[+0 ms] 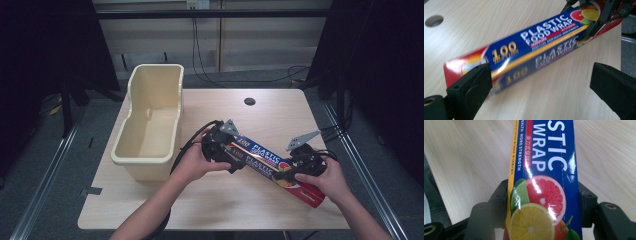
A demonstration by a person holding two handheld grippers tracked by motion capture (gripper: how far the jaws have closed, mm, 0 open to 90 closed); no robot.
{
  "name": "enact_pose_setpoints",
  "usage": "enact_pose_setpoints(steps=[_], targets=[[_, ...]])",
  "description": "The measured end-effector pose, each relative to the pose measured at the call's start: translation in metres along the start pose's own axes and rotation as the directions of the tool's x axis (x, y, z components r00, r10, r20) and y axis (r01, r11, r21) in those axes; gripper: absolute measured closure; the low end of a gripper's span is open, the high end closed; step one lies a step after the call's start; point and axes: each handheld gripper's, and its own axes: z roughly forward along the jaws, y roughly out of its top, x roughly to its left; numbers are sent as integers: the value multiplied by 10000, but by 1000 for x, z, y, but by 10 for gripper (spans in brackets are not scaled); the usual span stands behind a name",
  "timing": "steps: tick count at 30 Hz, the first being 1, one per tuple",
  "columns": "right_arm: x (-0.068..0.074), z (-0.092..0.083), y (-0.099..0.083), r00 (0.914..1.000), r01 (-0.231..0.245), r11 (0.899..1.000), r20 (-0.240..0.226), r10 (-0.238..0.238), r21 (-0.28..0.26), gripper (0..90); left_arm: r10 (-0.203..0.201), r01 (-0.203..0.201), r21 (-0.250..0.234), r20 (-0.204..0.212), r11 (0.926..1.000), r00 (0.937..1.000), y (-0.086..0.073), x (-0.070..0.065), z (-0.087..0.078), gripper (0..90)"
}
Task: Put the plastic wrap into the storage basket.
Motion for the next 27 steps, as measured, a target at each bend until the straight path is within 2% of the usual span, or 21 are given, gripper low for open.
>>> enact_pose_setpoints(steps=[1, 3, 6, 12, 14, 15, 17, 18, 19, 20, 22, 23, 24, 27], targets=[[0, 0, 1, 10000, 59, 10000, -53, -59, 11, 420, 196, -196, 156, -23, 9997, 9998, 4, 1, 1, 44], [1, 1, 3, 9991, 406, 9992, -138, -406, -9, 421, 275, -277, 164, 126, 9995, 9995, 8, 1, 4, 43], [3, 2, 5, 9983, 526, 9985, -240, -522, 153, 421, 419, -428, 455, 203, 9980, 9989, 12, 3, 9, 43], [2, 5, 7, 9946, 971, 9948, -403, -958, 303, 421, 496, -525, 489, 582, 9974, 9971, 17, 8, 15, 47], [2, 6, 8, 9929, 1083, 9936, -526, -1065, 318, 420, 641, -682, 587, 695, 9959, 9955, 19, 9, 17, 41], [3, 6, 9, 9905, 1294, 9913, -509, -1280, 243, 420, 845, -891, 718, 649, 9934, 9943, 21, 9, 20, 36], [4, 6, 10, 9901, 1319, 9907, -534, -1301, 336, 420, 961, -1010, 651, 749, 9928, 9925, 22, 8, 21, 32], [4, 6, 11, 9869, 1546, 9875, -519, -1529, 307, 420, 1028, -1083, 644, 841, 9920, 9911, 23, 8, 21, 33], [5, 6, 11, 9872, 1531, 9876, -512, -1512, 346, 420, 1149, -1213, 728, 856, 9900, 9897, 24, 8, 23, 38], [5, 7, 13, 9820, 1808, 9831, -613, -1789, 275, 420, 1257, -1336, 875, 906, 9872, 9879, 25, 9, 25, 35], [6, 8, 13, 9816, 1838, 9825, -584, -1819, 291, 419, 1305, -1400, 974, 983, 9853, 9866, 26, 9, 27, 45], [6, 8, 14, 9783, 2007, 9793, -589, -1989, 272, 419, 1346, -1438, 985, 948, 9847, 9864, 26, 9, 29, 45], [7, 8, 14, 9770, 2069, 9779, -598, -2049, 299, 419, 1338, -1467, 1079, 1179, 9833, 9840, 27, 10, 32, 49], [7, 7, 15, 9740, 2201, 9751, -617, -2182, 262, 419, 1314, -1483, 1173, 1401, 9820, 9814, 29, 11, 35, 57]])
